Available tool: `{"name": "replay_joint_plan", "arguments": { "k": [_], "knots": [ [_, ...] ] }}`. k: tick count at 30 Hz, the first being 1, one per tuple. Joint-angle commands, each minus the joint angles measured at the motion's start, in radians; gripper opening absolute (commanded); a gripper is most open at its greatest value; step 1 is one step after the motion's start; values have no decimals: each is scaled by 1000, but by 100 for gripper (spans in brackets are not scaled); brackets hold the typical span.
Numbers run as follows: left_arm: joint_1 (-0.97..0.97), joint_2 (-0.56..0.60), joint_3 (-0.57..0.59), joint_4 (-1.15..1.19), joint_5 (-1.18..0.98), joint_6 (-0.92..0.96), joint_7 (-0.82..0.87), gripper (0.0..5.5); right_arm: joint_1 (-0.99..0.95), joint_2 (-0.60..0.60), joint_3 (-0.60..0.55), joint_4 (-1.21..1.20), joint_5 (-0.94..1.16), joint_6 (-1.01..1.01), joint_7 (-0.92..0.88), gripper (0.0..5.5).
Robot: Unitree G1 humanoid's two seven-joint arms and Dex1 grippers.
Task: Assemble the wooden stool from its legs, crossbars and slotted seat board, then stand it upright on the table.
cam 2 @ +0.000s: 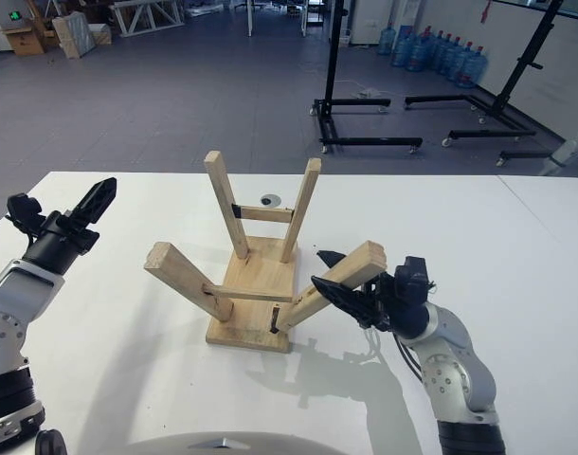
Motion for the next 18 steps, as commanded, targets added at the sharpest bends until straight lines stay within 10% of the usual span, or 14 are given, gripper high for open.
{"name": "replay_joint_plan", "arguments": {
  "k": [1,18],
  "knots": [
    [7,-8,-5,-12,5,1,13,500,-18,23,11,2,-9,-20,-20,205],
    [7,-26,-20,-29,4,7,27,500,-25,21,73,12,-129,-133,4,205]
  ]
}}
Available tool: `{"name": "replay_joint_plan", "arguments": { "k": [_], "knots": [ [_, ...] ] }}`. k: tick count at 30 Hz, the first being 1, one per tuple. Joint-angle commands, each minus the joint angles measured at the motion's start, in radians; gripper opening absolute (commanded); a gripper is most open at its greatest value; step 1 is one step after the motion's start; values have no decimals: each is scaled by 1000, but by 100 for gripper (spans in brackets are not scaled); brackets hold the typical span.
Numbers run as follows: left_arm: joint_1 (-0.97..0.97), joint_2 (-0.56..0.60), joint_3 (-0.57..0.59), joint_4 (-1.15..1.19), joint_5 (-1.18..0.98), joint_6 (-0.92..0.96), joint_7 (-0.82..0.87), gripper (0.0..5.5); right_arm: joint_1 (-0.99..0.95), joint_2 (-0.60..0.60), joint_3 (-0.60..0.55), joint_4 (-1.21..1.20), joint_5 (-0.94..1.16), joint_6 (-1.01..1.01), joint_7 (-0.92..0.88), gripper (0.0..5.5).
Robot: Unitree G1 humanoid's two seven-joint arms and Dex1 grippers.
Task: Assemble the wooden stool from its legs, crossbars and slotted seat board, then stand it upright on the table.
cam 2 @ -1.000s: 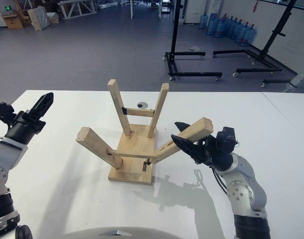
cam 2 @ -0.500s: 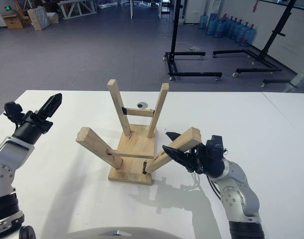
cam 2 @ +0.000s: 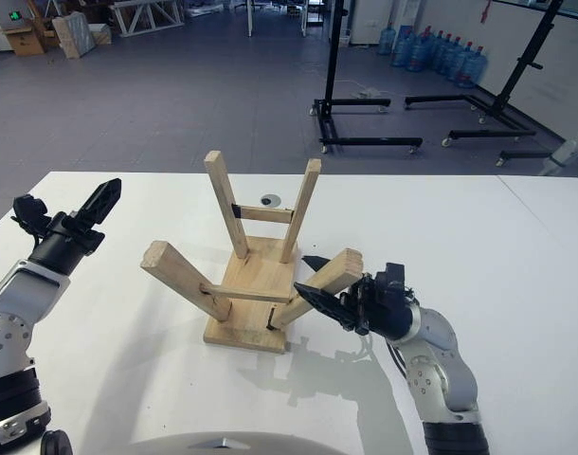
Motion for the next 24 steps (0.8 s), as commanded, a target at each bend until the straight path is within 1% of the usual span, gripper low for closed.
{"name": "replay_joint_plan", "arguments": {
  "k": [1,10,19,24],
  "knots": [
    [7,-4,-13,-19,4,7,12,500,-25,-14,10,1,-24,-31,9,205],
    [8,-14,-30,-35,7,4,22,500,-43,-38,26,-9,-38,-35,13,205],
    [5,-16,-41,-36,15,3,17,500,-15,-66,107,-19,-125,-81,22,205],
    [8,-20,-43,-38,16,-1,17,500,-7,-55,141,-14,-161,-92,-34,205]
  ]
}}
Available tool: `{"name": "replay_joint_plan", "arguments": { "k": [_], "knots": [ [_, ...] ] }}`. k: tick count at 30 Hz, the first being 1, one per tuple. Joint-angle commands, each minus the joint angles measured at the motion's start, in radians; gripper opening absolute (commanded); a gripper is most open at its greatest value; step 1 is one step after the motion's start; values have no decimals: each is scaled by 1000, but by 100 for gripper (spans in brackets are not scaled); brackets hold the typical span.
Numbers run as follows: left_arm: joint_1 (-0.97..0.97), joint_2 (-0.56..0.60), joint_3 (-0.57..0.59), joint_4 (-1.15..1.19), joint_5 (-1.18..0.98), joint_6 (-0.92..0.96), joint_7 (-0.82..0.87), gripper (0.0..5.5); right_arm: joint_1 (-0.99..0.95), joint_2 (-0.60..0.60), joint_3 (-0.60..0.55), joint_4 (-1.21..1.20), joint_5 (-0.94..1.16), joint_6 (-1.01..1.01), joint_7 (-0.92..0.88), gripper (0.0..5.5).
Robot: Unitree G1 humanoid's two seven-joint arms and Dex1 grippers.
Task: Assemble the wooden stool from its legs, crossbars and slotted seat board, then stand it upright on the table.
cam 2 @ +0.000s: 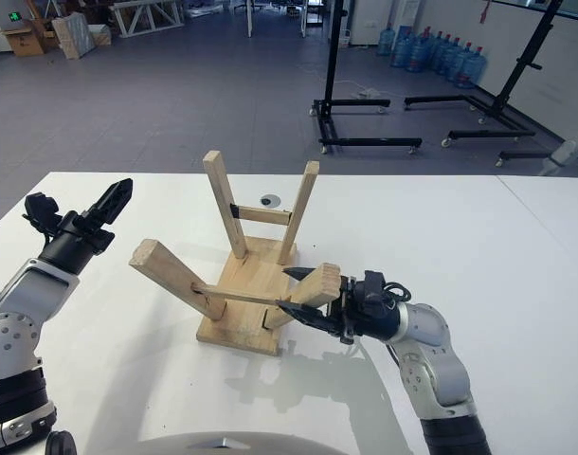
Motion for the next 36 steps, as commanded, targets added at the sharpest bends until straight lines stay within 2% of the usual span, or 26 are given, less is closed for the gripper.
{"name": "replay_joint_plan", "arguments": {
  "k": [1,15,22,36],
  "knots": [
    [9,-4,-5,-8,10,-2,4,500,4,-1,32,8,-50,14,-49,205],
    [8,-13,-9,-6,20,-7,0,500,-82,-8,76,-27,-26,133,-158,205],
    [10,-15,-10,-5,20,-7,-2,500,-68,6,57,-23,31,182,-189,205],
    [8,-18,-13,0,25,-3,-4,500,-46,-9,120,-25,-37,115,-156,205]
  ]
}}
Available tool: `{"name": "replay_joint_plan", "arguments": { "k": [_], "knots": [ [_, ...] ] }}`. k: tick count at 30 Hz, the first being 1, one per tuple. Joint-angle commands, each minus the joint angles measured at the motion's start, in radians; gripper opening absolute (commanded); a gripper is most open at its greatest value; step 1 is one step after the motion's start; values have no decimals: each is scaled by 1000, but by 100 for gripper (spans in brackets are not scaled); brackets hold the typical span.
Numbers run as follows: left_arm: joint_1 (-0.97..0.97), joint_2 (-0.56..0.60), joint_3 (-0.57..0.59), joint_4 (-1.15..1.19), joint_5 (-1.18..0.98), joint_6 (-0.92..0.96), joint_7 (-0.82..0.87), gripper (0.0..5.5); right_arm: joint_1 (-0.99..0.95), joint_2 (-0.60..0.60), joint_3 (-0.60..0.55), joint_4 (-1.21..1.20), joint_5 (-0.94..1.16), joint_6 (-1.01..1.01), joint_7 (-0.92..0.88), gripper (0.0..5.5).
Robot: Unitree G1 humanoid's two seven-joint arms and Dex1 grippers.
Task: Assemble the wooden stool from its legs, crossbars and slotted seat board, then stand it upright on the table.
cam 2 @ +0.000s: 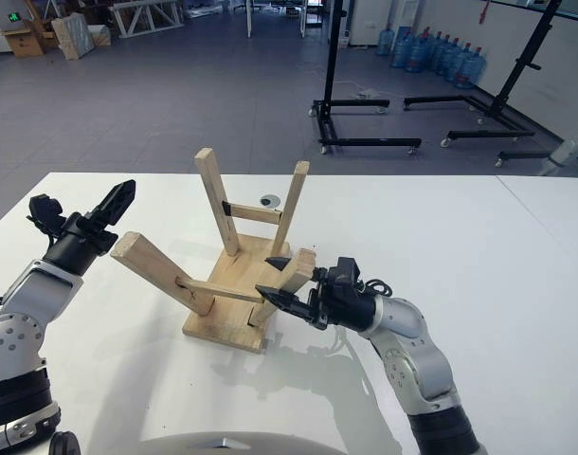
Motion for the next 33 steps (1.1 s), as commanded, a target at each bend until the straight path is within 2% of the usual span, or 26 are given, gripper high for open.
{"name": "replay_joint_plan", "arguments": {
  "k": [1,19,33],
  "knots": [
    [6,1,-10,2,18,-2,-1,500,7,-18,33,1,-35,7,21,205],
    [2,-7,-25,-2,30,-5,-8,500,-72,-52,136,-23,-132,98,-90,205],
    [-5,-12,-33,2,45,-10,-15,500,-144,-6,135,-95,-69,212,-188,205]
  ]
}}
